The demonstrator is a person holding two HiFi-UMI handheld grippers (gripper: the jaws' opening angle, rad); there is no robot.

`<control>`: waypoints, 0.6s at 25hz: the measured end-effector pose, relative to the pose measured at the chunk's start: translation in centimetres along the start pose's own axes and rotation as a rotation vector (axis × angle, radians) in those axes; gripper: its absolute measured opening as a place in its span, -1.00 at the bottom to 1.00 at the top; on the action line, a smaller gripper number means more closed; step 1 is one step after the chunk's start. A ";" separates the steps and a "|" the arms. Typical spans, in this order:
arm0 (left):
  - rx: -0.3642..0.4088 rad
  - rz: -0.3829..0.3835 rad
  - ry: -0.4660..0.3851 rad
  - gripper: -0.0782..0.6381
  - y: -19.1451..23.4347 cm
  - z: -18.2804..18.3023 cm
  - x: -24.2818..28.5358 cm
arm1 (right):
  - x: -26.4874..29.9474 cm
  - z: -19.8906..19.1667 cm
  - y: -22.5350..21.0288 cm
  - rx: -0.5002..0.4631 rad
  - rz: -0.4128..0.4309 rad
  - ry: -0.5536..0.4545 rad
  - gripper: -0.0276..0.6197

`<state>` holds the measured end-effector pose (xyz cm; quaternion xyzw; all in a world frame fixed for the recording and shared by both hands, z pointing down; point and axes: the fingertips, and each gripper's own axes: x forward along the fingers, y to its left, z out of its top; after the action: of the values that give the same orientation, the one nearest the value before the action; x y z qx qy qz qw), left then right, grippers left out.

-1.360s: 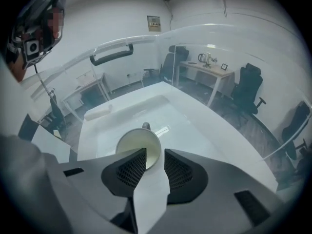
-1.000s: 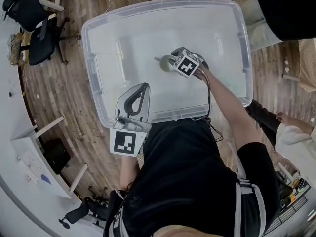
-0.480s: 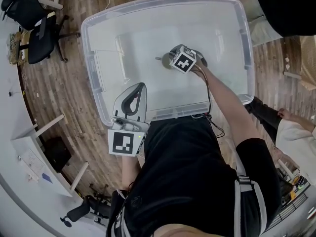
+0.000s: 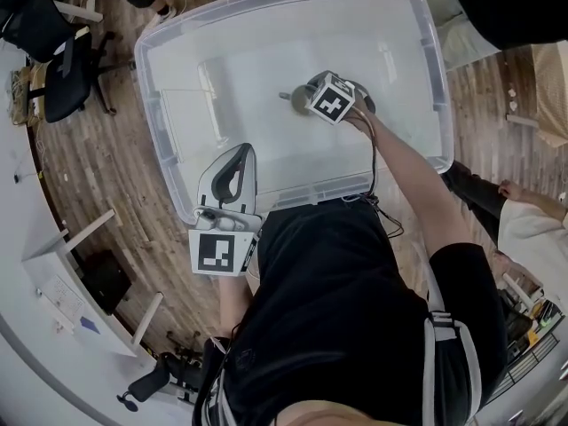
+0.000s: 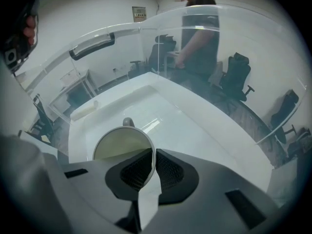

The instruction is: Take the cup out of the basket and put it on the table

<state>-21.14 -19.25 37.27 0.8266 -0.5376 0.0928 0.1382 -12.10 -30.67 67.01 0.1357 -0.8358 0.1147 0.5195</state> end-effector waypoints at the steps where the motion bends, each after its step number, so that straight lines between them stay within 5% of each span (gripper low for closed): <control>1: -0.002 -0.002 0.000 -0.73 0.0 0.0 0.1 | -0.5 0.1 0.0 0.005 -0.003 -0.007 -0.79; 15: 0.015 -0.023 -0.006 -0.73 -1.1 0.0 0.1 | -10.2 4.0 0.0 0.066 -0.029 -0.160 -0.79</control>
<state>-20.11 -18.92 37.20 0.8340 -0.5278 0.0926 0.1315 -11.08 -30.88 56.09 0.1738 -0.8684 0.1234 0.4477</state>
